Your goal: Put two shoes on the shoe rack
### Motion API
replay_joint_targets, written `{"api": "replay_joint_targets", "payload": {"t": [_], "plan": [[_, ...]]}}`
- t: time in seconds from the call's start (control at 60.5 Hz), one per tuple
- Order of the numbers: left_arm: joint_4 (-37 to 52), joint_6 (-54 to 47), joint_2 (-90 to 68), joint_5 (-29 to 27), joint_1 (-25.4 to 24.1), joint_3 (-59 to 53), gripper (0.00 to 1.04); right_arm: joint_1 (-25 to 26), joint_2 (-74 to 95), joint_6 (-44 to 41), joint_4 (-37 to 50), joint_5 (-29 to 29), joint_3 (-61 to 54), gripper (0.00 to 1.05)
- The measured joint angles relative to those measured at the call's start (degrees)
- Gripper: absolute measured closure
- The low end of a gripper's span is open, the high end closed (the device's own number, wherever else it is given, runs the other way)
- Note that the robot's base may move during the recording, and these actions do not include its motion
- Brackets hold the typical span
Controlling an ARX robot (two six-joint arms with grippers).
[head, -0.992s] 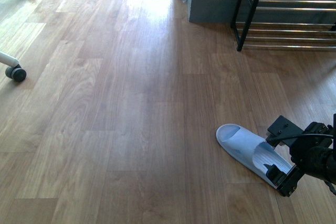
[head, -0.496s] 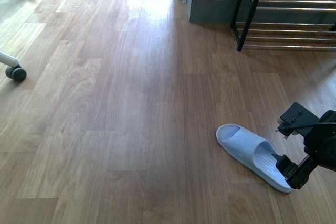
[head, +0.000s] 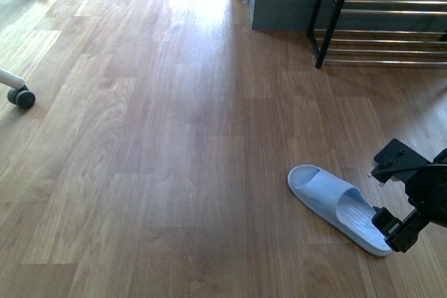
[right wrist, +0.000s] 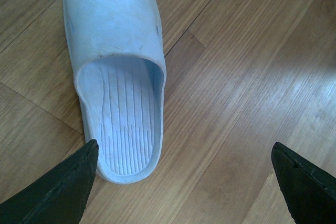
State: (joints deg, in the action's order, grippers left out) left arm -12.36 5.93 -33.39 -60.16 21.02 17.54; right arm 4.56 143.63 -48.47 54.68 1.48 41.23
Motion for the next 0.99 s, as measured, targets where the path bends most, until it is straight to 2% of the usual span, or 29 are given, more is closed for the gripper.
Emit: {"api": "replay_joint_targets", "payload": {"t": [0.893, 0.926, 0.992], "plan": [[0.0, 0.0, 0.0, 0.0, 0.0, 0.0, 1.03, 0.0, 0.0, -0.4, 0.0, 0.0, 0.0, 0.09], [0.0, 0.0, 0.0, 0.0, 0.0, 0.0, 1.03, 0.1, 0.4, 0.9, 1.4, 1.3, -0.1, 0.09], [0.0, 0.0, 0.0, 0.0, 0.0, 0.0, 1.03, 0.9, 3.9, 8.0, 12.9, 8.0, 0.0, 0.09]]}}
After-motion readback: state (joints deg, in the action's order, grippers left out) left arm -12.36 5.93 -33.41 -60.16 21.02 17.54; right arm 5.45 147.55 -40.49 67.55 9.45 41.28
